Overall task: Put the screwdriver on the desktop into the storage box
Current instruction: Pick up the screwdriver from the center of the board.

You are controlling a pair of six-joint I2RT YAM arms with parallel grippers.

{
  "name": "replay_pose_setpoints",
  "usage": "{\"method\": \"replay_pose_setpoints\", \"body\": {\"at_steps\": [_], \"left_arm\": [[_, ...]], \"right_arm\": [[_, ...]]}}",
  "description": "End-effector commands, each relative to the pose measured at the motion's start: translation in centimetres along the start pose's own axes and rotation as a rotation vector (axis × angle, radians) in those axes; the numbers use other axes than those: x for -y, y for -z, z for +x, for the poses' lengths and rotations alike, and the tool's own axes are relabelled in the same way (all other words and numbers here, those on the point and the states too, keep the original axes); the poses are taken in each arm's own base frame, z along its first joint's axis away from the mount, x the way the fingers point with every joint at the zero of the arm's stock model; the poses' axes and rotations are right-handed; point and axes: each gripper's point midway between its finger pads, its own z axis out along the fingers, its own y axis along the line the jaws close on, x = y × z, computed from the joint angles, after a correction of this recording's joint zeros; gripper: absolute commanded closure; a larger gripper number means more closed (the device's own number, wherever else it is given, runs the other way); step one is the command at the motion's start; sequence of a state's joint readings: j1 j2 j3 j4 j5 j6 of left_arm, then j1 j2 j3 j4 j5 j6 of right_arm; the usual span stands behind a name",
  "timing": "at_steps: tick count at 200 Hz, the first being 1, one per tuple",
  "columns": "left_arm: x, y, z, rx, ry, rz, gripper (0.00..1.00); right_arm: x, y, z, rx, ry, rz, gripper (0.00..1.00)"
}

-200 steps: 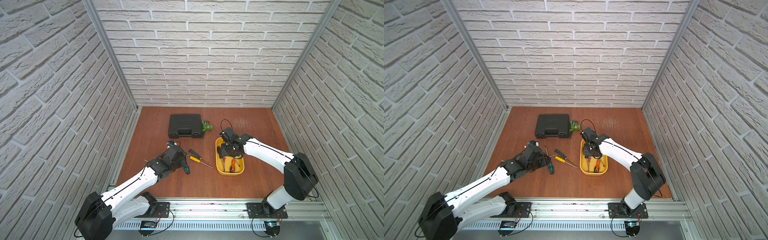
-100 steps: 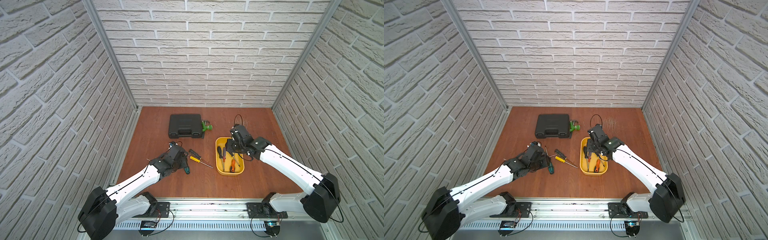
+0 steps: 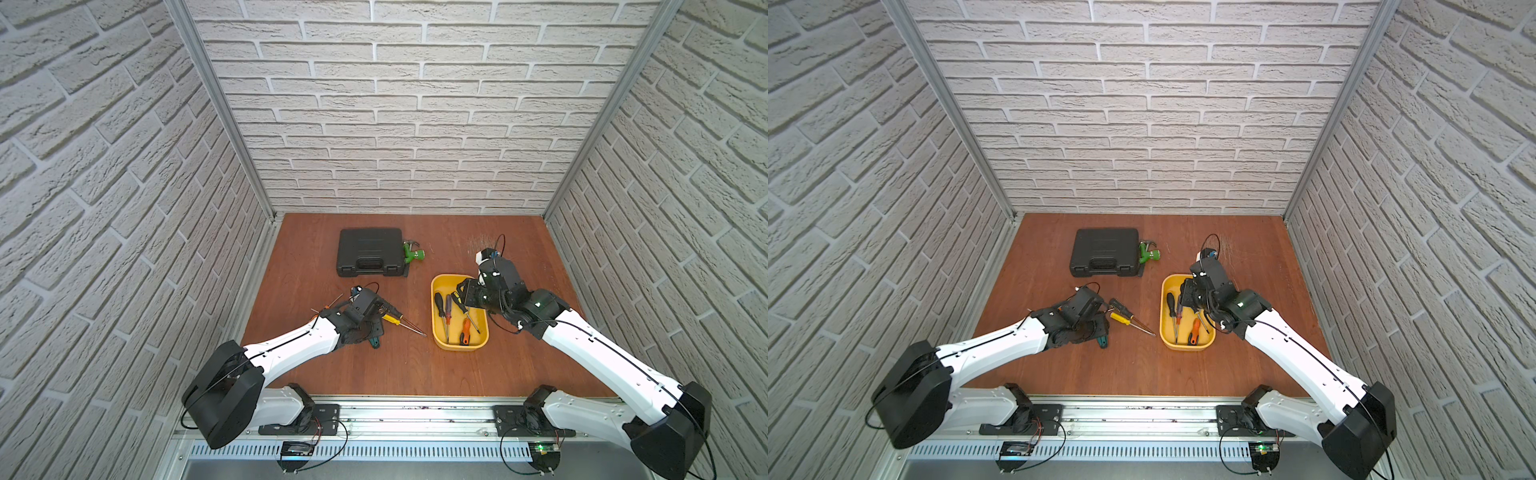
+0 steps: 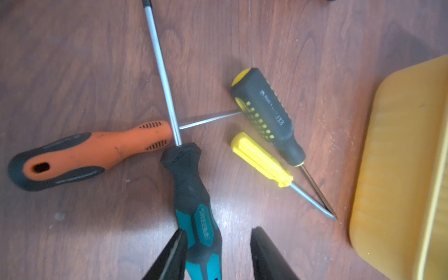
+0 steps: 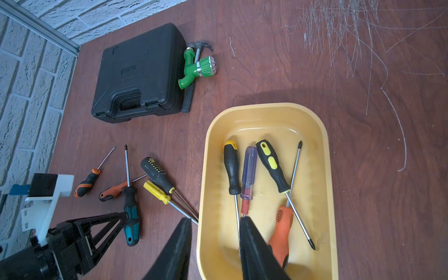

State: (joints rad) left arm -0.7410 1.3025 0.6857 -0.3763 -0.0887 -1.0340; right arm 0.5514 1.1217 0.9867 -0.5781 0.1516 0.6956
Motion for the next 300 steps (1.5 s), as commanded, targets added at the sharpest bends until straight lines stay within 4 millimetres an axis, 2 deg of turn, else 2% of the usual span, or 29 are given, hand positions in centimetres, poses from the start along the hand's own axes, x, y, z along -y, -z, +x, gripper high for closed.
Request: {"method": "replay_pose_setpoints", "body": {"at_steps": [1,85,201,248,277,300], "left_arm": [[0.3,0.0,0.0,-0.020,-0.010,-0.021,0.52],[-1.8,-0.6,0.7,-0.064,-0.019,-0.158,0.51],[-2.1,-1.9,1.6,-0.101,-0.017,-0.182,0.62],[-2.9,-3.3,2.9,-0.156,-0.011,-0.215,0.59],[-3.2,-3.4,3.1,-0.165,-0.008,-0.230,0.55],[-3.3,-3.3,3.0,-0.160,-0.010,-0.232,0.60]], "right_arm": [[-0.2,0.2,-0.4,0.030,-0.003,-0.024,0.62],[0.1,0.1,-0.1,0.025,-0.004,-0.017,0.62],[0.4,0.1,0.2,0.026,-0.004,-0.010,0.62],[0.4,0.1,0.2,0.026,-0.004,-0.012,0.63],[0.5,0.2,0.1,0.030,-0.005,-0.010,0.63],[0.5,0.3,0.1,0.032,-0.004,-0.011,0.63]]}}
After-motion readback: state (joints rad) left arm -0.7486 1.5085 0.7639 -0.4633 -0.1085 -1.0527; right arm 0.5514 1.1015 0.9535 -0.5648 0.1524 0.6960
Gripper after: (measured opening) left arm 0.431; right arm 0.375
